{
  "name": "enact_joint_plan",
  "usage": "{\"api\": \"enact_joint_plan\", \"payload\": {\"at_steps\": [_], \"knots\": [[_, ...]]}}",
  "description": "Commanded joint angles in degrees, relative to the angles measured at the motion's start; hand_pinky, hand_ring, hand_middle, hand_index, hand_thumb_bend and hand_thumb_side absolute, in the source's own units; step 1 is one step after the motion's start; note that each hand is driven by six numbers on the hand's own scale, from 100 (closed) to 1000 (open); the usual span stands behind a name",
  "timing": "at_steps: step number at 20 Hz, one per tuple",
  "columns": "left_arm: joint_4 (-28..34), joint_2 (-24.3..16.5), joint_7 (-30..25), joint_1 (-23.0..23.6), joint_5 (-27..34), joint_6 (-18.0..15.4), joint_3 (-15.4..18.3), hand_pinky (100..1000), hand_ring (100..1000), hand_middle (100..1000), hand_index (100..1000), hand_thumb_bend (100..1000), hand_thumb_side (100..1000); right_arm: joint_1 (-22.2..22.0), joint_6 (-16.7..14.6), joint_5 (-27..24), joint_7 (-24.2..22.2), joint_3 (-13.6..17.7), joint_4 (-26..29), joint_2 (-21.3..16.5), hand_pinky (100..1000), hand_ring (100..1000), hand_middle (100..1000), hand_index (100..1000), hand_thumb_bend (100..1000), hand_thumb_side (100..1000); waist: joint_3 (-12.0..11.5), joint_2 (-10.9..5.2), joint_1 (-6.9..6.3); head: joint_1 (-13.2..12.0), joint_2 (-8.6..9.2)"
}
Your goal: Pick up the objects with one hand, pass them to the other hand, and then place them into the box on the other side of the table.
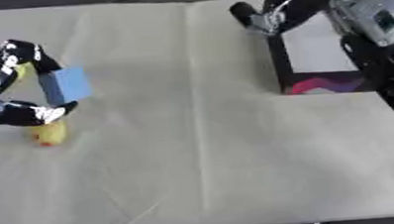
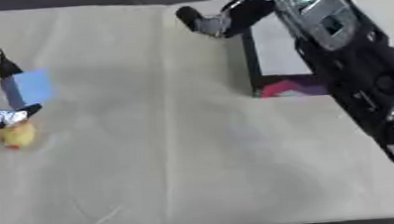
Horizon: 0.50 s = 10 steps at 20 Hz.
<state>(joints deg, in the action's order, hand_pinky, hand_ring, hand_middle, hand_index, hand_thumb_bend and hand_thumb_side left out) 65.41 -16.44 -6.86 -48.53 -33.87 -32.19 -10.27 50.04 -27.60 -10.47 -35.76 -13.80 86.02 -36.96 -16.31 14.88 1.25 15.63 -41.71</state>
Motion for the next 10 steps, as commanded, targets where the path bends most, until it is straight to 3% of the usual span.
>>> {"api": "enact_joint_plan", "payload": {"at_steps": [1, 10], "knots": [[2.65, 1.61, -0.88, -0.05, 1.46, 1.59, 1.02, 643, 391, 356, 431, 160, 100, 3.29, -1.87, 2.95, 0.7, -1.68, -3.39, 1.57, 893, 1000, 972, 1000, 100, 100, 0.03, -1.94, 0.01, 0.4, -0.13], [6.39, 6.85, 1.09, 1.65, 2.11, 4.22, 1.98, 639, 380, 346, 424, 100, 100, 8.36, -7.28, 11.68, 1.59, -6.12, -10.68, 7.84, 887, 1000, 970, 1000, 100, 100, -0.13, -2.09, 0.44, 1.21, -0.61]]}}
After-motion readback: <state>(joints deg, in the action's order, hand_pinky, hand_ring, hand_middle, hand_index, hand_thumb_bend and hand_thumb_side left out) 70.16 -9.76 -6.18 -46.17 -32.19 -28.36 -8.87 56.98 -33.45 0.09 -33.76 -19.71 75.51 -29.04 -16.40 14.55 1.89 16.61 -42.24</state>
